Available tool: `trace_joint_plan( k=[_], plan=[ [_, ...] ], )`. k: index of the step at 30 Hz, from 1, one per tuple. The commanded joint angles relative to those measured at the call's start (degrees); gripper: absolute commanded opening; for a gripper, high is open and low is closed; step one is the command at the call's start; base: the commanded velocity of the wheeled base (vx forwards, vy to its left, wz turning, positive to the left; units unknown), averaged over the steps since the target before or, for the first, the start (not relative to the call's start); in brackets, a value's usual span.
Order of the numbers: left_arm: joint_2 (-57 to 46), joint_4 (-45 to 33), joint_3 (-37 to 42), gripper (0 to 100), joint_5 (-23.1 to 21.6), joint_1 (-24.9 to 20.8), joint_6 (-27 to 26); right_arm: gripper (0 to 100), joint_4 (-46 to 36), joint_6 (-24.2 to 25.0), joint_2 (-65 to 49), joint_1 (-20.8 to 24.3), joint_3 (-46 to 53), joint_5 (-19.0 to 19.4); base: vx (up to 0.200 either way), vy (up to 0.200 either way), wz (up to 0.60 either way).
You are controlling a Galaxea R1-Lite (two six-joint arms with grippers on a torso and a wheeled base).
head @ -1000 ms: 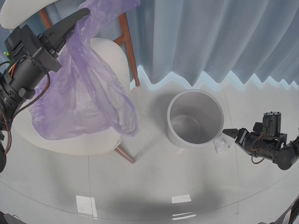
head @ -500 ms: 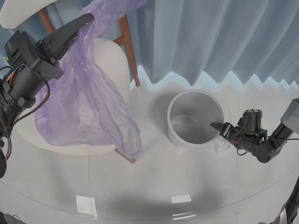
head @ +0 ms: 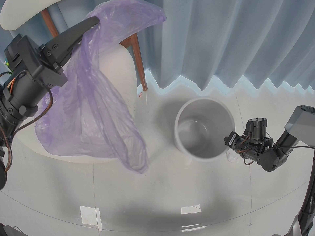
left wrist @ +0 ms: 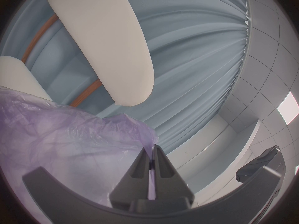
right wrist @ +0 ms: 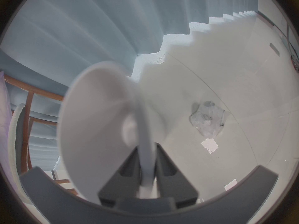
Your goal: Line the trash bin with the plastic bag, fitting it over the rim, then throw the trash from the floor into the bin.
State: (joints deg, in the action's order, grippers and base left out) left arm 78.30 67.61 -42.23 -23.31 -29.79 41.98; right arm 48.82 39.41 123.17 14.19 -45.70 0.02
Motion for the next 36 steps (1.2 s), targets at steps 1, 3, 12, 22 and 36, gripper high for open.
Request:
trace_joint_plan(
  k=[1,3,12,22,36],
  plan=[
    [-0.34,-0.02,0.39,0,-0.07,-1.41,0.03,0,-0.13,-0.3,-3.29,0.84,1.85,0.33,0.0,0.0,0.0],
    [-0.6,-0.02,0.39,0,-0.07,-1.85,-0.06,0,-0.84,-0.39,-5.49,1.02,3.34,0.59,0.0,0.0,0.0],
    [-0.78,-1.95,0.66,0,0.02,-2.29,-0.15,0,-1.27,-4.26,-11.9,2.6,14.85,1.56,0.0,0.0,0.0],
    [-1.13,-2.13,0.13,0,0.11,-2.29,-0.06,0,0.57,-3.99,-15.24,8.66,21.09,1.12,-0.06,0.0,0.0],
    [-1.22,-2.13,0.66,0,0.02,-2.64,-0.06,0,0.66,-4.34,-14.89,8.75,23.91,1.21,-0.2,0.0,0.0]
  ],
)
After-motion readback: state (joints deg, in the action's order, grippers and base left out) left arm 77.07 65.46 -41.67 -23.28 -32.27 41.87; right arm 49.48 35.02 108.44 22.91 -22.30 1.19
